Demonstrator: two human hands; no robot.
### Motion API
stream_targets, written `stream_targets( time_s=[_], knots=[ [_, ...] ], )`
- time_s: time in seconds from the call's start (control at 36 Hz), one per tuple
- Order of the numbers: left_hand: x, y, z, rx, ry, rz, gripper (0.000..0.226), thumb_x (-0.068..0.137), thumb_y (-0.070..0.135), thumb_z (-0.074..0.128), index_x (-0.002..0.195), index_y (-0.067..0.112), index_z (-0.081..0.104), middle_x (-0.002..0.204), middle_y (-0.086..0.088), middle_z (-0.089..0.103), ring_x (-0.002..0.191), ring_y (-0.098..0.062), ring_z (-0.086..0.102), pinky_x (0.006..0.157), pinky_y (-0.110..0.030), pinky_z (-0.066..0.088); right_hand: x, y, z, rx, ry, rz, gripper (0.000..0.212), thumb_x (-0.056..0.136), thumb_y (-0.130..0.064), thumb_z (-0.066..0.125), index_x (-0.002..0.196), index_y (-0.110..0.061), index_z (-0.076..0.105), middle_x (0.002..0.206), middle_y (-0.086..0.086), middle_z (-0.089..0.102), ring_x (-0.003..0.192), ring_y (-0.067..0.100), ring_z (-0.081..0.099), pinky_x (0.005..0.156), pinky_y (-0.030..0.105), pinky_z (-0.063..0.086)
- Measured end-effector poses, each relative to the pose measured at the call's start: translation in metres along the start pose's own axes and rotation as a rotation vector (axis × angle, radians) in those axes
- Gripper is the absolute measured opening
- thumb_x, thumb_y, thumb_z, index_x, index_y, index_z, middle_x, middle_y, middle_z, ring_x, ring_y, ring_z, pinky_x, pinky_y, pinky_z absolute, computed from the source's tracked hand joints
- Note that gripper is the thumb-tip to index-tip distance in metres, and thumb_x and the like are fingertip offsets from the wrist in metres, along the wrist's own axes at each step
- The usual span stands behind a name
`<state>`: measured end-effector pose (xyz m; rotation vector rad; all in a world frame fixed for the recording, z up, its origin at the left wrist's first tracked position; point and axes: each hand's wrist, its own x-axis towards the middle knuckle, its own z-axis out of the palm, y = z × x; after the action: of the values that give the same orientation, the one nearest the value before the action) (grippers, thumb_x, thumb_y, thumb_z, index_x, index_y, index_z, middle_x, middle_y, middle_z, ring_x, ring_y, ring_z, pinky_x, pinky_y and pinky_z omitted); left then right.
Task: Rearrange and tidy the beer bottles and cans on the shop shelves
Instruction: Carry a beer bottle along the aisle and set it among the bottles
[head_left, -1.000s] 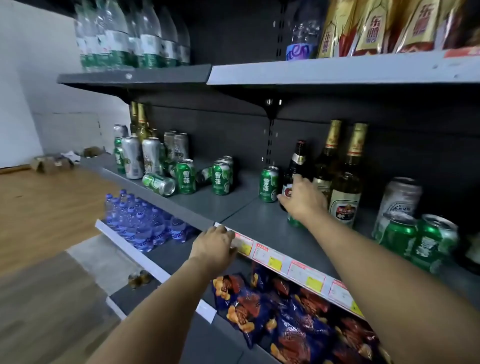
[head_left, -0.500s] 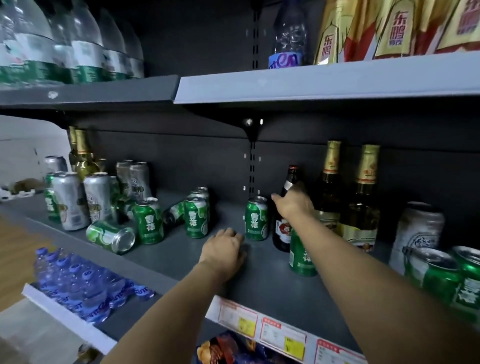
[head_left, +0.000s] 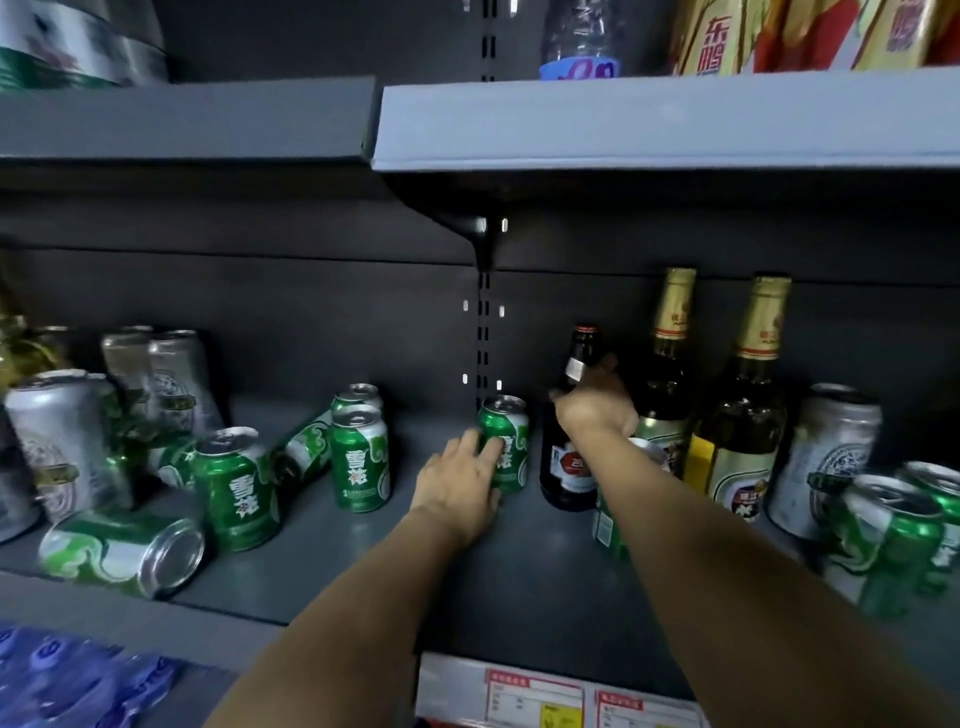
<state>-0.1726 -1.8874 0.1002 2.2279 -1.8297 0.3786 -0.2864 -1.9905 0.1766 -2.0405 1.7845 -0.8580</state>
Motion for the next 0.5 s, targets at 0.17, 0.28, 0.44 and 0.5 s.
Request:
stream_targets(
  time_s=[0.17,0.28,0.44,0.5],
  knots=[
    [-0.004,-0.016,0.002,-0.039,0.007,0.063,0.052,0.094,0.031,0.049,0.141,0.018,0.032,0.135,-0.005,0.037,0.124,-0.024,0.041,0.101,-0.037,0.039,-0.014,-0.01,-0.009,-0.107,0.027,0.039,0.092,0.085,-0.058,0.06,0.15,-0.009,0.016,0.147,0.011,0.036,0.131,0.029,0.044,0.093,0.038,0.045],
    [-0.008,-0.023,0.003,-0.079,0.006,0.078,0.051,0.093,0.039,0.049,0.138,0.019,0.034,0.131,-0.005,0.042,0.122,-0.024,0.042,0.099,-0.037,0.04,-0.035,-0.015,-0.01,-0.148,0.097,0.016,0.065,0.083,-0.059,0.061,0.126,-0.012,0.048,0.123,0.008,0.058,0.114,0.026,0.058,0.075,0.031,0.045],
    [-0.021,-0.028,-0.002,-0.196,-0.034,0.085,0.078,0.078,0.069,0.056,0.136,0.02,0.037,0.129,-0.002,0.047,0.123,-0.022,0.043,0.098,-0.037,0.041,-0.073,-0.029,-0.006,-0.091,0.152,-0.051,0.054,0.08,-0.054,0.068,0.111,-0.011,0.058,0.118,0.008,0.061,0.114,0.028,0.056,0.084,0.034,0.048],
    [-0.026,-0.027,-0.004,-0.21,-0.047,0.098,0.084,0.075,0.071,0.059,0.137,0.019,0.037,0.133,-0.002,0.047,0.126,-0.021,0.042,0.099,-0.037,0.041,-0.085,-0.031,-0.002,-0.069,0.179,-0.083,0.058,0.08,-0.051,0.069,0.117,-0.011,0.052,0.123,0.008,0.057,0.118,0.028,0.052,0.087,0.036,0.046]
  ],
)
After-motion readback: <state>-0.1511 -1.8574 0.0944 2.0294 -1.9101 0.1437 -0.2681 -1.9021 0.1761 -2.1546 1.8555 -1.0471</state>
